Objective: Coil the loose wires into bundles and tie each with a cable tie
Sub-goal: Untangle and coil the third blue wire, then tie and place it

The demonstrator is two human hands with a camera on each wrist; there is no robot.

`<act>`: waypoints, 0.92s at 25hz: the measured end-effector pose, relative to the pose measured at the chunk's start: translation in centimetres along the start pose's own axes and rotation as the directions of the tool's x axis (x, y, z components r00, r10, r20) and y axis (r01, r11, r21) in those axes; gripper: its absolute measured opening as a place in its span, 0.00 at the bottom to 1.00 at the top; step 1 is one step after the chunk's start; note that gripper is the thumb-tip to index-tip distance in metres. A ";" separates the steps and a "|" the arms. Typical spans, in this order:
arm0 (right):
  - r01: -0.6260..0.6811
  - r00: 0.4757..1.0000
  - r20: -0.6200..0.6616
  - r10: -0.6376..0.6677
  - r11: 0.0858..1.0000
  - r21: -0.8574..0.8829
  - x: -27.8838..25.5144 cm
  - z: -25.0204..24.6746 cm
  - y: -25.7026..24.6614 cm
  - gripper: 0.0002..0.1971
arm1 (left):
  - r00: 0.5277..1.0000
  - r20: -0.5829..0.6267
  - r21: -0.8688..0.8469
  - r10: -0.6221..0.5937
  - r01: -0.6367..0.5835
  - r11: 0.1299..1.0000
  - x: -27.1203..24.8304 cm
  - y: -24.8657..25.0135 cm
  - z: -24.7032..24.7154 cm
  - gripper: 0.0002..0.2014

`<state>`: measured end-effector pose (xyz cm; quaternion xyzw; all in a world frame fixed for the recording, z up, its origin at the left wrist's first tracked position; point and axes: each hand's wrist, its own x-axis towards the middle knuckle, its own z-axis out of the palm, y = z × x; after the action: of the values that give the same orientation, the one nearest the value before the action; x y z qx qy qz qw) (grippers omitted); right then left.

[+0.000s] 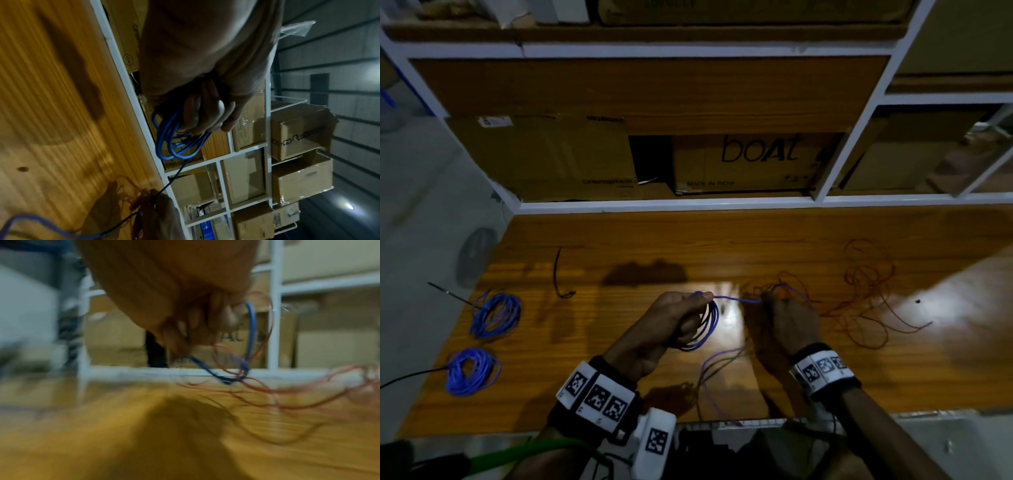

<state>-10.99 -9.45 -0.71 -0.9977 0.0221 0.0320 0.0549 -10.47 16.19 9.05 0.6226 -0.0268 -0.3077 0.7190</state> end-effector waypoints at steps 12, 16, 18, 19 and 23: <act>-0.314 0.949 0.149 0.279 0.884 0.346 11.9 -3.7 6.7 0.15 | 0.996 0.083 -0.049 0.039 -0.035 0.998 -2.5 3.4 1.4 0.14; -0.341 0.939 0.135 0.315 0.897 0.280 13.3 -5.5 9.1 0.13 | 0.996 0.087 -0.062 0.033 -0.028 0.998 -3.1 3.4 1.7 0.12; -0.342 0.940 0.075 0.334 0.908 0.242 12.9 -5.4 9.9 0.10 | 0.995 0.090 -0.050 0.033 -0.029 0.998 -3.4 3.3 1.8 0.11; -0.345 0.939 0.070 0.338 0.907 0.241 12.6 -5.3 10.2 0.09 | 0.995 0.097 -0.031 0.034 -0.031 0.999 -3.6 3.4 1.9 0.11; -0.383 0.924 0.123 0.362 0.886 0.262 12.0 -4.6 11.3 0.10 | 0.988 0.149 0.053 0.040 -0.049 0.997 -4.5 4.0 1.7 0.13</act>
<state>0.72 -21.71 1.79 -0.9551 0.2156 0.0739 0.1895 -13.20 17.03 14.67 0.6175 -0.1028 -0.3361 0.7037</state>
